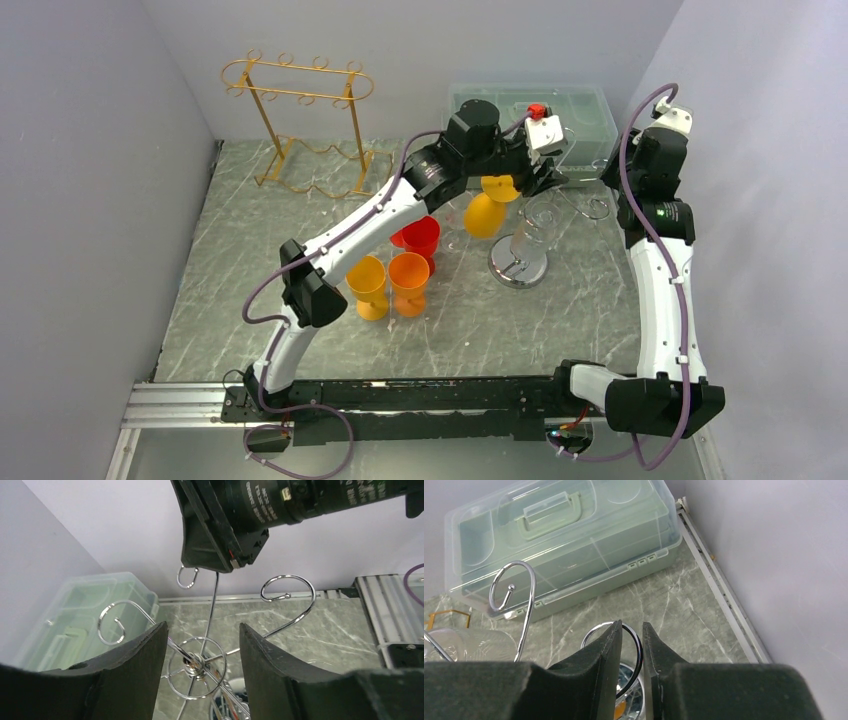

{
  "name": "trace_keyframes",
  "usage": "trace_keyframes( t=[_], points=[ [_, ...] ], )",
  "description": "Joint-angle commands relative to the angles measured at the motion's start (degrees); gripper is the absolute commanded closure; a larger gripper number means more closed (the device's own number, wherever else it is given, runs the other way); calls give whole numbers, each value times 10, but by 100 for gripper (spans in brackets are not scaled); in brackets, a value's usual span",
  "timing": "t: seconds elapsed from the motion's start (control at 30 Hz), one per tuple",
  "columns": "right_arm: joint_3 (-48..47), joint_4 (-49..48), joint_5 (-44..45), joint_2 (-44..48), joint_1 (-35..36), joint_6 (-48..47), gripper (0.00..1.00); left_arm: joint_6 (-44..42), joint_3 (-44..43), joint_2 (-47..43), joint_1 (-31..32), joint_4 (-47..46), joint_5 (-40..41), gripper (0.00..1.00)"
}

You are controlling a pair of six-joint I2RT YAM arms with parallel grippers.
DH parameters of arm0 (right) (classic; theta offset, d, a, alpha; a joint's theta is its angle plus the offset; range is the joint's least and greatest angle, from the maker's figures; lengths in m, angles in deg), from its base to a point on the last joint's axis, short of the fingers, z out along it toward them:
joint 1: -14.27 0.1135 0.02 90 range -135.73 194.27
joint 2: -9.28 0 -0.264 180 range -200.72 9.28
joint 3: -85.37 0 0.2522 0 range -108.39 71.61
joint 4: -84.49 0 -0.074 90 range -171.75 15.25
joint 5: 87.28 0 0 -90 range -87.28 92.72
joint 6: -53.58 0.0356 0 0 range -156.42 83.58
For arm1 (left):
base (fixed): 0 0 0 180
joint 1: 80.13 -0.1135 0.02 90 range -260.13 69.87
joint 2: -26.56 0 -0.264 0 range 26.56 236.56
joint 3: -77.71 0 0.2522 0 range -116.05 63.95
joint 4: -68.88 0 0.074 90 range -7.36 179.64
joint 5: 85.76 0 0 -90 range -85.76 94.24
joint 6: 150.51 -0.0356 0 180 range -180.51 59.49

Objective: Place the wine glass upside down on the wine glass rack
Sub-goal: Adjust the wine rack at the center of the board.

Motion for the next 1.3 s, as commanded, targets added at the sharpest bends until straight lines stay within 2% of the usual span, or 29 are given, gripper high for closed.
trace_keyframes(
  t=[0.0,0.17,0.3,0.43,0.67,0.9,1.07,1.1,1.2,1.27],
  points=[
    [20,10,-26,11,5,6,78,-38,-33,6,2,-15,11,43],
    [31,9,-25,19,5,7,78,-31,-33,5,-9,12,-16,53],
    [30,11,-25,18,5,6,78,-19,-55,17,-16,53,-44,53],
    [29,12,-28,20,5,9,79,-22,-60,23,-16,56,-46,55],
    [44,14,-30,31,5,11,79,-65,-75,41,-16,65,-28,75],
    [64,19,-38,51,5,17,80,-69,-62,37,-26,48,-25,79],
    [85,22,-52,76,5,24,85,-75,-57,30,-27,44,-15,82],
    [86,22,-47,80,5,23,84,-76,-52,23,-27,45,-21,82],
    [55,22,-31,79,5,20,68,-79,-11,-2,-27,37,-41,81],
    [16,30,-34,67,4,18,63,-85,1,-11,-25,37,-44,81]
  ],
)
